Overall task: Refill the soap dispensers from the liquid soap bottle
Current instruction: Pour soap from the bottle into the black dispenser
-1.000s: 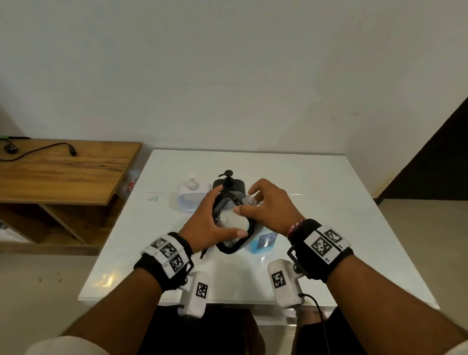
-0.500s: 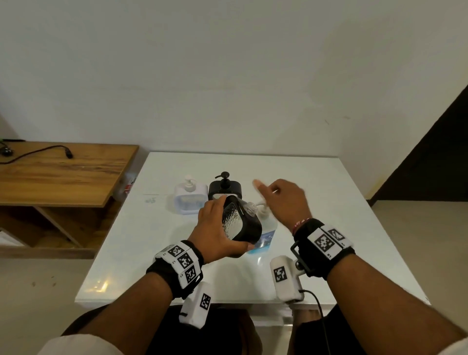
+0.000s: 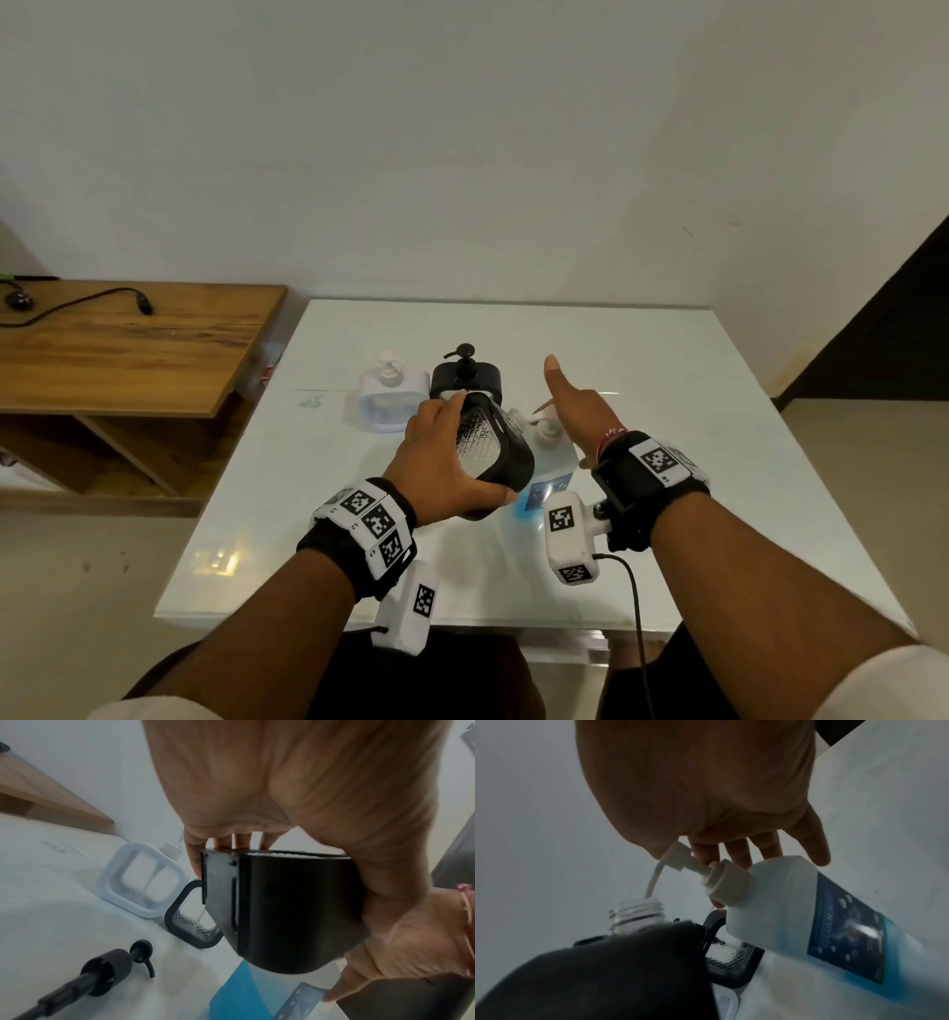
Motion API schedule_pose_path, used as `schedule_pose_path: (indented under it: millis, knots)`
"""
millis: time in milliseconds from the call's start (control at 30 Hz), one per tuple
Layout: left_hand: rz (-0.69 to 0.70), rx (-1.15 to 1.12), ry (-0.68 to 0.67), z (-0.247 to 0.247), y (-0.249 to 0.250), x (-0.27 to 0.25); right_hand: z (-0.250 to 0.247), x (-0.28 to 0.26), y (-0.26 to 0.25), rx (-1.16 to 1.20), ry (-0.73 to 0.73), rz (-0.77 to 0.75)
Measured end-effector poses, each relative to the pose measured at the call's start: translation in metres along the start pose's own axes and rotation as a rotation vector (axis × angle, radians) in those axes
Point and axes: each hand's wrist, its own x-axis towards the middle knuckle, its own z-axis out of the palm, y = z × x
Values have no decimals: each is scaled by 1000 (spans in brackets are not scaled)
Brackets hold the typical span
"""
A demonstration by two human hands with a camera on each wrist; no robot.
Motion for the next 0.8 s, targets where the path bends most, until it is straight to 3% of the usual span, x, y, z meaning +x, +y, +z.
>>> schedule_pose_path:
  millis: [500, 567, 700, 800]
  knots:
    - [41, 61, -39, -2, 8, -4, 12, 22, 20, 191, -372, 141]
    - [42, 63, -53, -3, 8, -5, 13, 11, 14, 185, -347, 157]
    - [38, 55, -69, -6, 6, -7, 19, 2, 10, 67, -223, 29]
    - [41, 35, -69, -9, 2, -9, 21, -1, 8, 22, -235, 18]
